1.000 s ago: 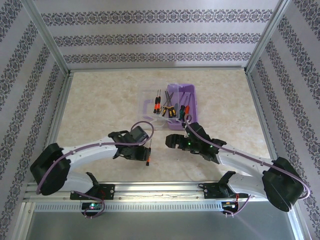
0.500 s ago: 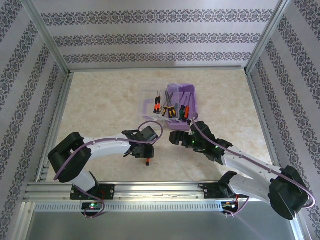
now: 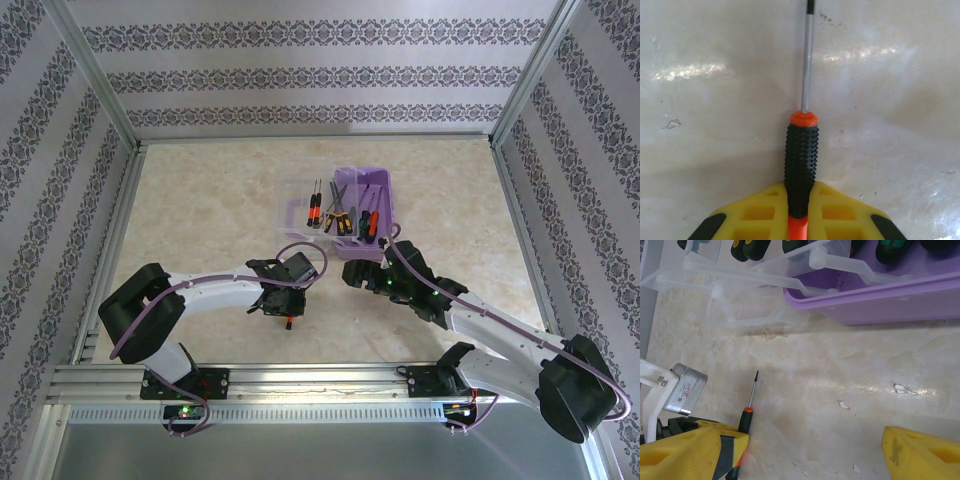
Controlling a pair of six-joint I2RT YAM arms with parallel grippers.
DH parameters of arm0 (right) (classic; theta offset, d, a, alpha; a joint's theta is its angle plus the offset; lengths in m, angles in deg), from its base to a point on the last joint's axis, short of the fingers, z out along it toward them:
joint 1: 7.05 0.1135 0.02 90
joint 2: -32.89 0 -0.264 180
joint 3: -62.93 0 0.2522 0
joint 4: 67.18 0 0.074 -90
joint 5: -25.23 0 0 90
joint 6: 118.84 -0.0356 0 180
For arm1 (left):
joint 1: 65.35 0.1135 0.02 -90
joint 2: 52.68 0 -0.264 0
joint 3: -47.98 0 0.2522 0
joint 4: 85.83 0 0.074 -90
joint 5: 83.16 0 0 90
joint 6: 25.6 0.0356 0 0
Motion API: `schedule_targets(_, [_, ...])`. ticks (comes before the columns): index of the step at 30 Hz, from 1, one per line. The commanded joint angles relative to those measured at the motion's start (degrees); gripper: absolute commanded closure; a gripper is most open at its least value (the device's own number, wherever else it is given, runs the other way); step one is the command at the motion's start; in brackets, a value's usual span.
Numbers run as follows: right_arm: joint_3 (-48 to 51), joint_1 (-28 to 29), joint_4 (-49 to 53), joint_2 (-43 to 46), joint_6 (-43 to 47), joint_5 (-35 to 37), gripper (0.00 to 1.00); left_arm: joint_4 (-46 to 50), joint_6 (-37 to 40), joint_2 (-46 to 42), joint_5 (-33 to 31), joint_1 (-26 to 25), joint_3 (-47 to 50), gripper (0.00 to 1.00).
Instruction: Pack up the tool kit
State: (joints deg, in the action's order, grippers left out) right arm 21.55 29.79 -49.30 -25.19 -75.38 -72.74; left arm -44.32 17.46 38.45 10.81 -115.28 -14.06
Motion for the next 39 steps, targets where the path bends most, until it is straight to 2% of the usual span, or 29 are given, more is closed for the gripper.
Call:
schedule_targets(1, [0.7,-0.5,0.1,1.2,-0.2,-0.3,0.16,-0.8,1.7,1.0,-2.4,-0.8,-0.2,0.91])
schedule_targets(16, [0.9,-0.6,1.0,2.4,-0.7,-0.2,0.16,2.0,4.2,-4.8,-1.9,-0.8,-2.2,0.91])
schedule_targets(28, [-0.2,-2.1,2.7,3.6,1.0,0.9,0.16,7.4,8.9,-10.7,-7.6,-0.6,-5.1,0.90])
schedule_targets(34, [0.4,-3.4,3.0,5.0,1.2,0.3,0.15,11.2,12.7,-10.3,-9.9,0.9,-11.0,0.90])
schedule_targets(39, [0.6,-4.1,3.3,6.0,1.3,0.0,0.15,12.6,16.5,-8.3,-7.9,4.7,-17.3,0.90])
